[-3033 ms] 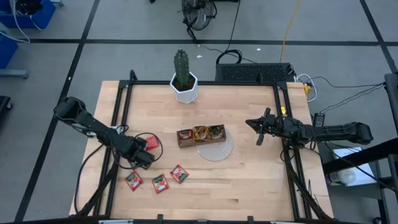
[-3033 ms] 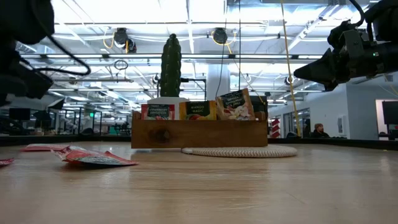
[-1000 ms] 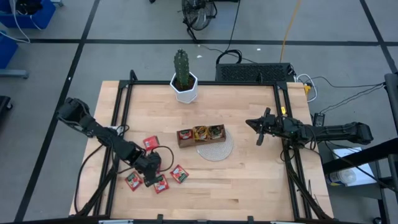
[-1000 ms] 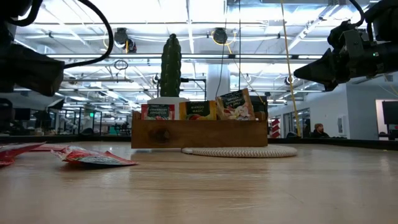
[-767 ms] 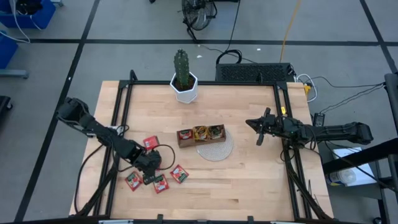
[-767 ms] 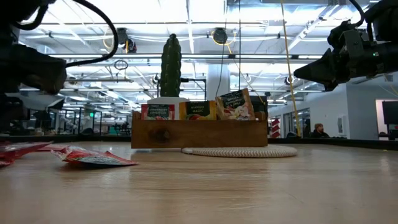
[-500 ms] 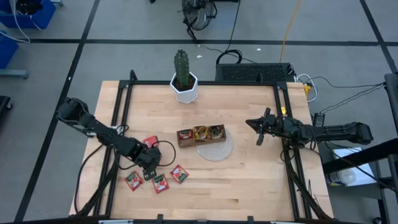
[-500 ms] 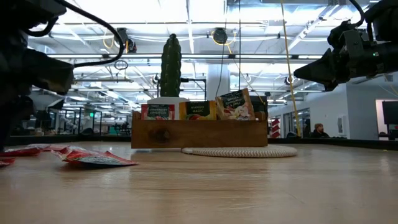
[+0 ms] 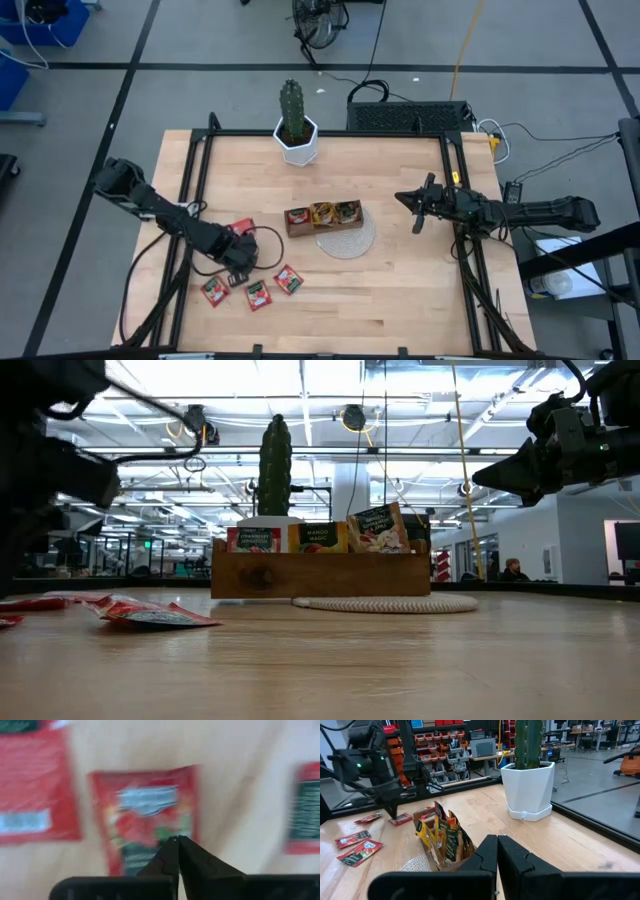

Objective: Pick & Place Tea
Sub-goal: Put the red tea bag into the left section of the wooden organizer

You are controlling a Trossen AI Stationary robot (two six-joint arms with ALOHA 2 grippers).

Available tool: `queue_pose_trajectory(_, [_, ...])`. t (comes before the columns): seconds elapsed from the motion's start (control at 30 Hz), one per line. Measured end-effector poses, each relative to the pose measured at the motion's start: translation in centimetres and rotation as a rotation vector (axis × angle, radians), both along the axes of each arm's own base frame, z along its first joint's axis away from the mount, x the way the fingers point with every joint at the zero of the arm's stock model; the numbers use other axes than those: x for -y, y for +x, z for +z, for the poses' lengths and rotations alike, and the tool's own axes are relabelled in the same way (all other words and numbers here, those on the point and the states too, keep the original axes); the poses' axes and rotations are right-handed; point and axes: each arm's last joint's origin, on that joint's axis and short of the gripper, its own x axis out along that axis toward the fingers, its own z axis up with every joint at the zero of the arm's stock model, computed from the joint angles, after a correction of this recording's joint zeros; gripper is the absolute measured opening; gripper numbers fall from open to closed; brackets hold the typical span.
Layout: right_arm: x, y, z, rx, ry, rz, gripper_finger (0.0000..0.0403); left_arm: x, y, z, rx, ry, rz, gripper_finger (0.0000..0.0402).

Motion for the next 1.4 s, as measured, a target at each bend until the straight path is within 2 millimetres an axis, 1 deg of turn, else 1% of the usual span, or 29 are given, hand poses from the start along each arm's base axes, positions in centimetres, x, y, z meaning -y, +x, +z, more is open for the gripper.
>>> queue_pose_trajectory(0.1, [0.0, 0.0, 0.0, 0.0, 0.0, 0.0, 0.0, -0.4, -0.5, -0.7, 0.006, 0.054, 0.031, 0.0013])
queue_pose_trajectory(0.2, [0.0, 0.0, 0.0, 0.0, 0.0, 0.0, 0.0, -0.9, -0.8, -1.1, 0.016, 0.105, 0.052, 0.0005])
queue_pose_trajectory(0.3, [0.0, 0.0, 0.0, 0.0, 0.0, -0.001, 0.0, -1.3, -0.7, -1.2, 0.021, 0.14, 0.054, 0.0006])
queue_pose_trajectory(0.47, [0.0, 0.0, 0.0, 0.0, 0.0, 0.0, 0.0, -1.5, -0.2, -0.6, 0.003, 0.137, -0.006, 0.0004])
queue_pose_trajectory(0.57, [0.0, 0.0, 0.0, 0.0, 0.0, 0.0, 0.0, -1.7, 0.4, 0.3, 0.024, 0.174, -0.002, 0.0005])
queue_pose_trajectory(0.77, [0.0, 0.0, 0.0, 0.0, 0.0, 0.0, 0.0, -3.4, 0.6, 0.5, 0.02, 0.31, 0.062, 0.0004])
queue_pose_trajectory(0.93, [0.0, 0.0, 0.0, 0.0, 0.0, 0.0, 0.0, -4.8, 0.8, 0.3, 0.012, 0.369, 0.118, 0.0003])
queue_pose_trajectory(1.1, [0.0, 0.0, 0.0, 0.0, 0.0, 0.0, 0.0, -5.8, 0.9, 0.0, 0.009, 0.372, 0.154, 0.0003])
queue_pose_trajectory(1.27, [0.0, 0.0, 0.0, 0.0, 0.0, 0.0, 0.0, -5.8, 1.5, -0.1, 0.056, 0.337, 0.133, 0.0002])
queue_pose_trajectory(1.4, [0.0, 0.0, 0.0, 0.0, 0.0, 0.0, 0.0, -5.9, 1.6, -0.1, 0.057, 0.311, 0.137, 0.0002])
